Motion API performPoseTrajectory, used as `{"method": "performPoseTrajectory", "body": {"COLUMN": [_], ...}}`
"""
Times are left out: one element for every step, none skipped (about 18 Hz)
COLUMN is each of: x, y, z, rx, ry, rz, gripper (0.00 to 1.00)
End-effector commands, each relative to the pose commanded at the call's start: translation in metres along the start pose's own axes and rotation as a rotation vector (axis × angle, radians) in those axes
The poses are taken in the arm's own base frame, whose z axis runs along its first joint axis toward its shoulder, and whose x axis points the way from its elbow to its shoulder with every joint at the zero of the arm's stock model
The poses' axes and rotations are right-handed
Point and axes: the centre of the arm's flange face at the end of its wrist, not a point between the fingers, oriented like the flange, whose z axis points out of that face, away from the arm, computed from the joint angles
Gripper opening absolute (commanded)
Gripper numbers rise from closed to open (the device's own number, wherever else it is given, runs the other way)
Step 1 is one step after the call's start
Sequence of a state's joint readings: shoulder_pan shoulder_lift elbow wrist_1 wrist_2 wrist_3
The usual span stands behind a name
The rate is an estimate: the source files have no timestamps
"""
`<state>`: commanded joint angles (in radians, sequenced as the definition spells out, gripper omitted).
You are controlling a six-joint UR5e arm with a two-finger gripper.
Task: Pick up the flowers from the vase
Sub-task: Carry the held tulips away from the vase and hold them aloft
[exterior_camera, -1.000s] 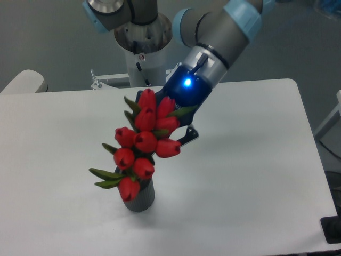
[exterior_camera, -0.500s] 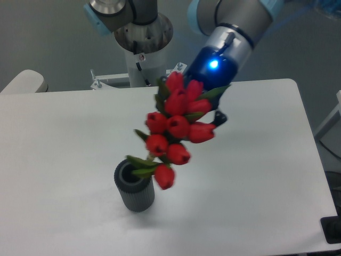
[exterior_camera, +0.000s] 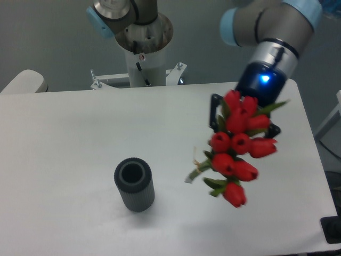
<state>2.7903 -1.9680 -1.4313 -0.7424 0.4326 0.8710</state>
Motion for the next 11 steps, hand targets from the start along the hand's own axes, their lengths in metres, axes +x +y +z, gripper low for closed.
{"method": "performPoseTrajectory", "body": {"x": [-0.005, -0.010, -0.013, -0.015, -0.017, -0.017, -0.019, -0.019, -0.019, -0.018, -0.018], "y": [0.005, 0.008, 0.011, 0.013, 0.017, 0.019, 0.022, 0.023, 0.024, 0.024, 0.024], "z": [-0.001, -0.004, -0.004, -0.004, -0.003, -0.002, 0.000, 0.000, 0.000, 0.000, 0.000], "rx": [-0.002, -0.003, -0.004, -0.006, -0.008, -0.009, -0.010, -0.011, -0.011, -0.012, -0.011], "ry": [-0.003, -0.010, -0.010, -0.013, -0.011, -0.010, -0.008, -0.007, -0.006, -0.008, -0.007], "rz": [0.009, 0.013, 0.022, 0.037, 0.046, 0.051, 0.047, 0.045, 0.043, 0.046, 0.046], "gripper": [0.40, 0.40, 0.40, 0.40, 0.40, 0.40, 0.40, 0.40, 0.40, 0.40, 0.40]}}
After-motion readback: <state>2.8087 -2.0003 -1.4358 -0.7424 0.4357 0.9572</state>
